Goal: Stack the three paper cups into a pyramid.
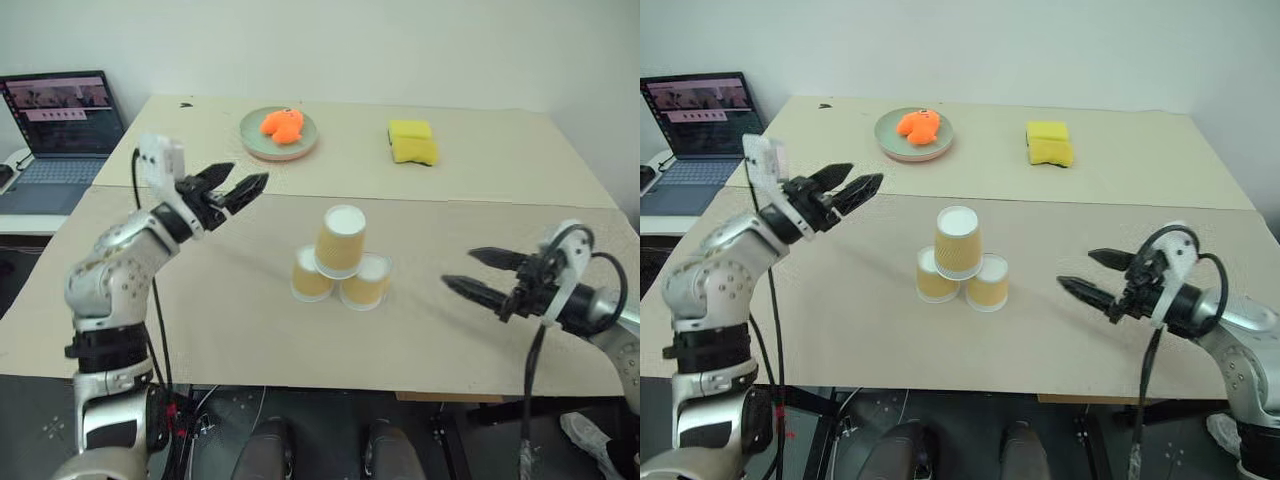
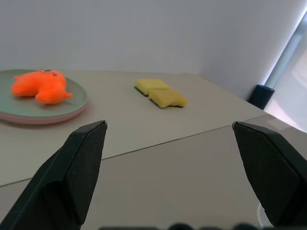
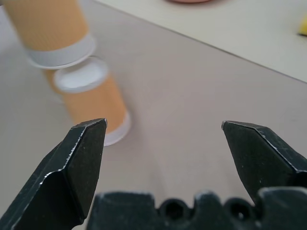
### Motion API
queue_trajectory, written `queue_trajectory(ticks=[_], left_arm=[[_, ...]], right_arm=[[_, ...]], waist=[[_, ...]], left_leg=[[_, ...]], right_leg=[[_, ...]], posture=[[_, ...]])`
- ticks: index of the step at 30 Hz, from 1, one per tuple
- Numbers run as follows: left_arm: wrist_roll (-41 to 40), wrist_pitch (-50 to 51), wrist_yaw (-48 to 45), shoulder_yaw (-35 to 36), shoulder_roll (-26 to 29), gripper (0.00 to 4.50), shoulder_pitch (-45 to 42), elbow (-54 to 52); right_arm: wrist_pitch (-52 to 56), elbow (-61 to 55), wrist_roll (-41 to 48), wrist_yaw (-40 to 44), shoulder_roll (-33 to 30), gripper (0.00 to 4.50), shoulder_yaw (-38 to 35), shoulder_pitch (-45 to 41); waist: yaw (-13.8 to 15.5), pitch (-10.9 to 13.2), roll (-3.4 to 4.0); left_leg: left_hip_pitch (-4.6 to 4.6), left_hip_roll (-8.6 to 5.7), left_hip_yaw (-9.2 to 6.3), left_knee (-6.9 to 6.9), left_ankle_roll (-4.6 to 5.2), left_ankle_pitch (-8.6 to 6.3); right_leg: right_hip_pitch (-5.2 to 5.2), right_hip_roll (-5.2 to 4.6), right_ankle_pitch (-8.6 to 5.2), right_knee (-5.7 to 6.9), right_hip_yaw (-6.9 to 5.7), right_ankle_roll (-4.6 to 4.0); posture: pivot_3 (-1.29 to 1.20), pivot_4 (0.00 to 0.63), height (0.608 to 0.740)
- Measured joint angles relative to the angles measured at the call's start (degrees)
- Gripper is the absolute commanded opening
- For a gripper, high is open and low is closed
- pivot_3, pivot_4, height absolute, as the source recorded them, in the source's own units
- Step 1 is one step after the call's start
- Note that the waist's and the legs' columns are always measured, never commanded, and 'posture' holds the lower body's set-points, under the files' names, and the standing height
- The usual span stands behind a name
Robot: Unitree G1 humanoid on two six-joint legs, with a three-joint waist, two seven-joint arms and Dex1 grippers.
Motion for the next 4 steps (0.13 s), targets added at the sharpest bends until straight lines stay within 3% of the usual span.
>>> queue_trajectory(ticks=[4], left_arm=[[1.63,-1.17,4.18,0.91,-0.85,4.48,4.01,-1.22]], right_arm=[[-2.79,0.67,-3.26,-4.82,2.85,4.50,-1.86,2.17]], waist=[[-0.16,0.00,0.00]], left_leg=[[0.07,0.00,0.02,0.00,-0.03,0.02]], right_leg=[[0.01,0.00,0.00,0.10,0.04,0.00]], posture=[[0.00,0.150,0.673]])
